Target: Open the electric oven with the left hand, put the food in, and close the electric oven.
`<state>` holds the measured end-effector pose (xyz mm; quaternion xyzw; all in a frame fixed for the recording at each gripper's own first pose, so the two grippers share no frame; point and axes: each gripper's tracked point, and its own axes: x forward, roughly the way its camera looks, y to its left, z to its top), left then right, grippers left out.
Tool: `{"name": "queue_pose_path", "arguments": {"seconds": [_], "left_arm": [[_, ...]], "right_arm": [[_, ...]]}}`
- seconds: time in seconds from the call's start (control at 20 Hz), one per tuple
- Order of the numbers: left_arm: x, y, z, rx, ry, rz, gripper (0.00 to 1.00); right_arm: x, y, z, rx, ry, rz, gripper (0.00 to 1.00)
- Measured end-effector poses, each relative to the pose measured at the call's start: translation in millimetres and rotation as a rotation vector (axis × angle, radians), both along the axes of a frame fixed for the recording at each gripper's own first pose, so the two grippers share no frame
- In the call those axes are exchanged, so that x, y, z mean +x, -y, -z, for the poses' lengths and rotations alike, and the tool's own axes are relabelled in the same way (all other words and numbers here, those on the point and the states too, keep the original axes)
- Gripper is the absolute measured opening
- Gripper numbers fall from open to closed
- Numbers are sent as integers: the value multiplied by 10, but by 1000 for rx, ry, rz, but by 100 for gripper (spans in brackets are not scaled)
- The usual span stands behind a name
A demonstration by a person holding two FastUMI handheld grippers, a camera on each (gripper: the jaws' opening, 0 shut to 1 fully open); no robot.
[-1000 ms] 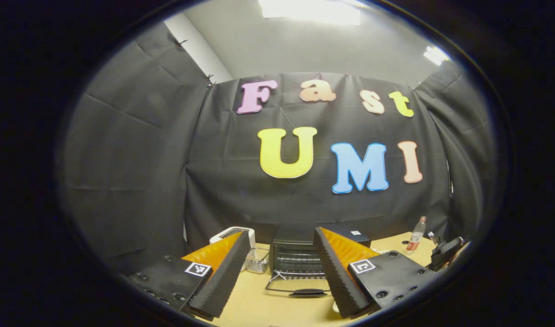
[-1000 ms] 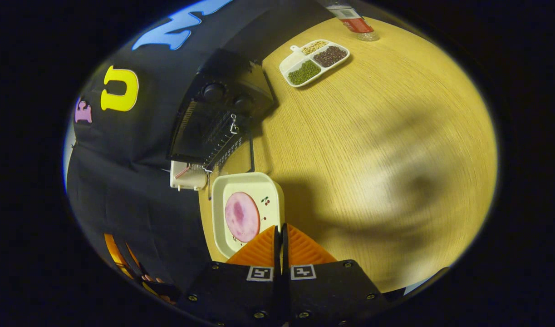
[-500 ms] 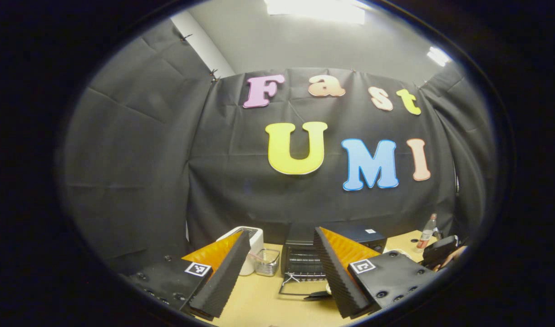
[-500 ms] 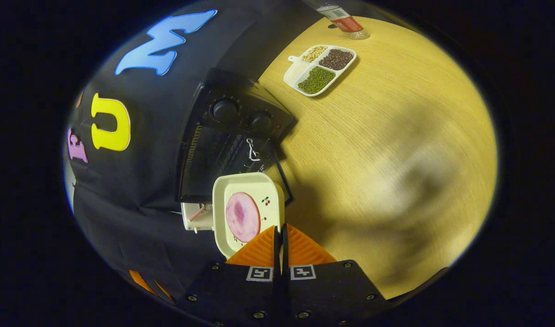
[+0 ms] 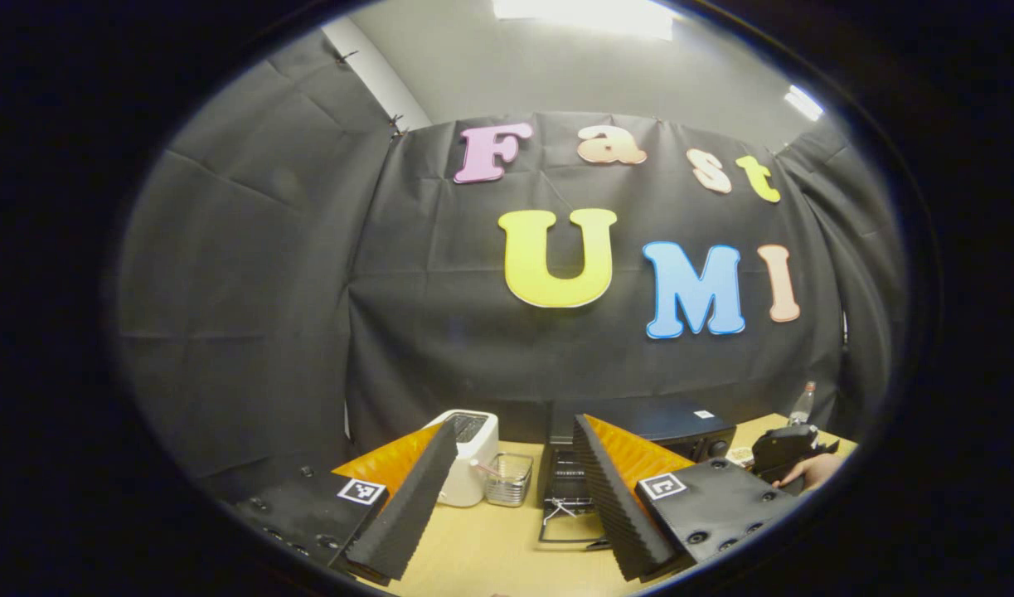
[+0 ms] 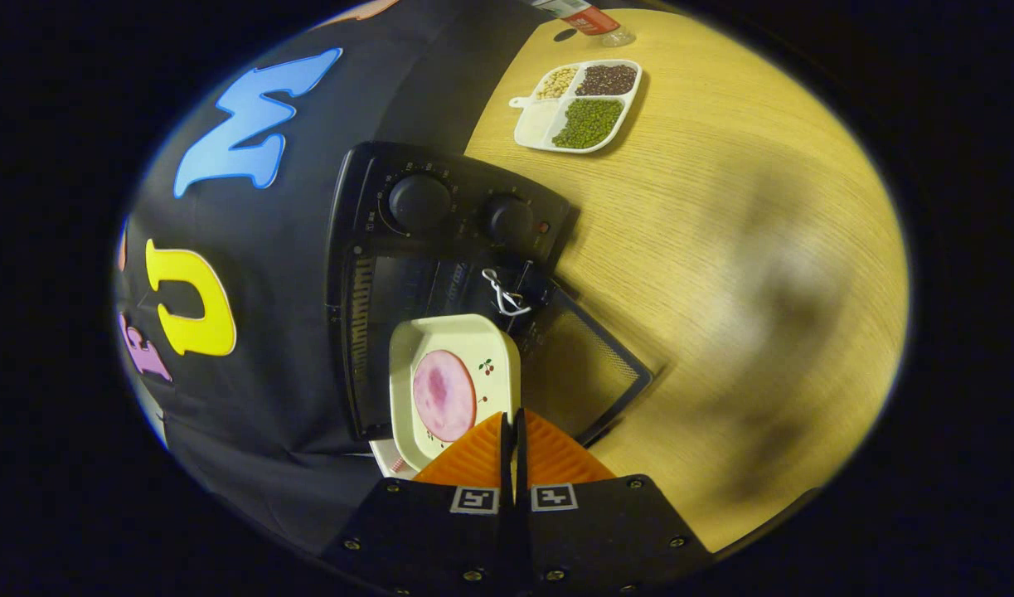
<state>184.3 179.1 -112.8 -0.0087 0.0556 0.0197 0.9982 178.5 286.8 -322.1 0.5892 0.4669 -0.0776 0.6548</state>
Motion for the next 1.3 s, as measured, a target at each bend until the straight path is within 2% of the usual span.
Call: {"name": "queue_pose_path", "arguments": {"seconds": [0.1, 0.25, 0.55, 0.65, 0.75, 0.8, 0.85, 0.9, 0.95, 1.0, 1.05, 1.15, 1.3], "left_arm": [[30, -54, 31, -2, -10, -3, 95], [12, -123, 107, 5, -29, -4, 95], [-92, -278, 246, 9, -68, -42, 95], [-134, -318, 256, 18, -74, -55, 100], [-162, -356, 239, 30, -75, -61, 99], [-131, -357, 247, 33, -75, -64, 95], [-129, -357, 241, 34, -75, -65, 100], [-125, -333, 225, 34, -74, -64, 95], [-114, -306, 209, 36, -72, -62, 95], [-115, -275, 223, 35, -71, -58, 99], [-123, -247, 216, 34, -72, -52, 99], [-136, -173, 219, 34, -70, -41, 99], [-131, -11, 226, 24, -67, -18, 100]], "right_arm": [[146, -62, 36, 7, 2, 52, 0], [360, -124, 49, 11, 17, 122, 0], [680, -220, 86, -13, 55, 205, 0], [745, -243, 112, -20, 60, 221, 1], [800, -276, 92, -7, 80, 221, 4], [776, -269, 127, -35, 72, 210, 6], [786, -296, 85, -43, 101, 207, 6], [813, -273, 37, -39, 139, 193, 10], [819, -316, -35, -24, 169, 182, 12], [818, -350, -79, -15, 191, 167, 19], [809, -355, -146, -6, 217, 152, 31], [704, -358, -193, -24, 231, 99, 97], [492, -333, -271, -49, 248, 2, 98]]}}
